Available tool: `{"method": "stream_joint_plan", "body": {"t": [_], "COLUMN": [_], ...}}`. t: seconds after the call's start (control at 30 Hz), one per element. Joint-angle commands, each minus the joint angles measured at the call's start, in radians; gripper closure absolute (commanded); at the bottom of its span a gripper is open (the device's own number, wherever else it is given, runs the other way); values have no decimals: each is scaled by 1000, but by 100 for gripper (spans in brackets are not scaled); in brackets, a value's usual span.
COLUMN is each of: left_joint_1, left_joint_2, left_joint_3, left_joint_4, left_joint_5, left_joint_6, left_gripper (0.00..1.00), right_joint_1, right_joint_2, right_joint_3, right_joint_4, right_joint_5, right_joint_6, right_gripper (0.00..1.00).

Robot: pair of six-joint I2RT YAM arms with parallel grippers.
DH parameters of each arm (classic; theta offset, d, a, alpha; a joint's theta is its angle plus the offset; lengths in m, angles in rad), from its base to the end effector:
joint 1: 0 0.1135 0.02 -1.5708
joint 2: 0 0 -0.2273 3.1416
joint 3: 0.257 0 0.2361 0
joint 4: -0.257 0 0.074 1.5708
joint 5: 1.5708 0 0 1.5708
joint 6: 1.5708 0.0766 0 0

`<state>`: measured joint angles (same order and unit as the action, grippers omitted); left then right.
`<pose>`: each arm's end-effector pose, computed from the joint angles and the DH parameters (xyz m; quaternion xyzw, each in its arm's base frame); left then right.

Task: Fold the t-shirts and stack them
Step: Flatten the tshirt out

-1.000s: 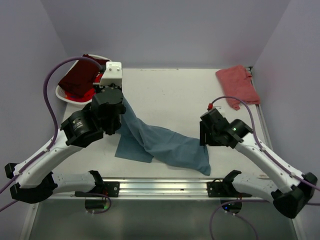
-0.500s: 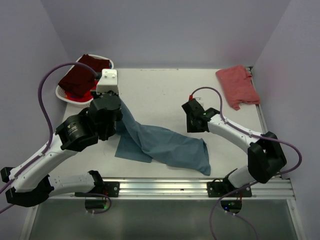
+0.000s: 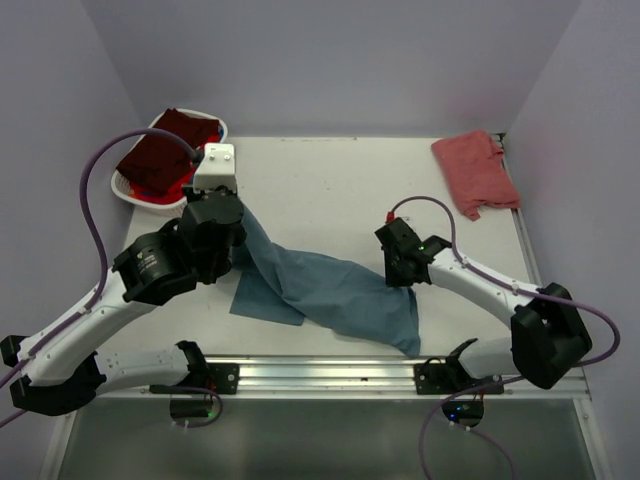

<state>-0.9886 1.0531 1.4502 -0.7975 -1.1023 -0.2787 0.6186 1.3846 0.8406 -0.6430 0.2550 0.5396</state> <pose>0.1642 -0.1252 0.4123 -0.0244 0.7664 0.0732 0.6377 0.2229 0.1349 0.1327 -0.0142 0.9739 -0.0009 0.2266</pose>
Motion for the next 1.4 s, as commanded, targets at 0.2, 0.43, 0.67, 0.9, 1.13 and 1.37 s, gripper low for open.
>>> {"method": "stream_joint_plan", "body": {"t": [0.2,0.43,0.67,0.9,1.13,1.37], "left_joint_1": [5,5,7,31,47,47], "left_joint_2": [-10,-8,-7,-24,-44,-68], "left_joint_3": [-4,2,-10,-45,-31,-67], "left_joint_4": [7,24,93,283,345,224], "left_joint_5": [-30,-68,-119,-136,-130,-113], "left_joint_6": [-33,-17,56,206,251,110], "left_gripper": [100,100,100,100,100,100], "right_joint_1": [-3,-2,-3,-118,-132,-42], "right_joint_2": [-199,-421,-401,-259,-300,-410], "right_joint_3": [-38,67,278,452,422,164], "right_joint_4": [-128,-237,-307,-198,-151,-342], "right_joint_5": [-42,7,289,452,193,-398], "right_joint_6": [22,-12,-105,-115,-158,-153], "right_gripper": [100,100,100,100,100,100]}}
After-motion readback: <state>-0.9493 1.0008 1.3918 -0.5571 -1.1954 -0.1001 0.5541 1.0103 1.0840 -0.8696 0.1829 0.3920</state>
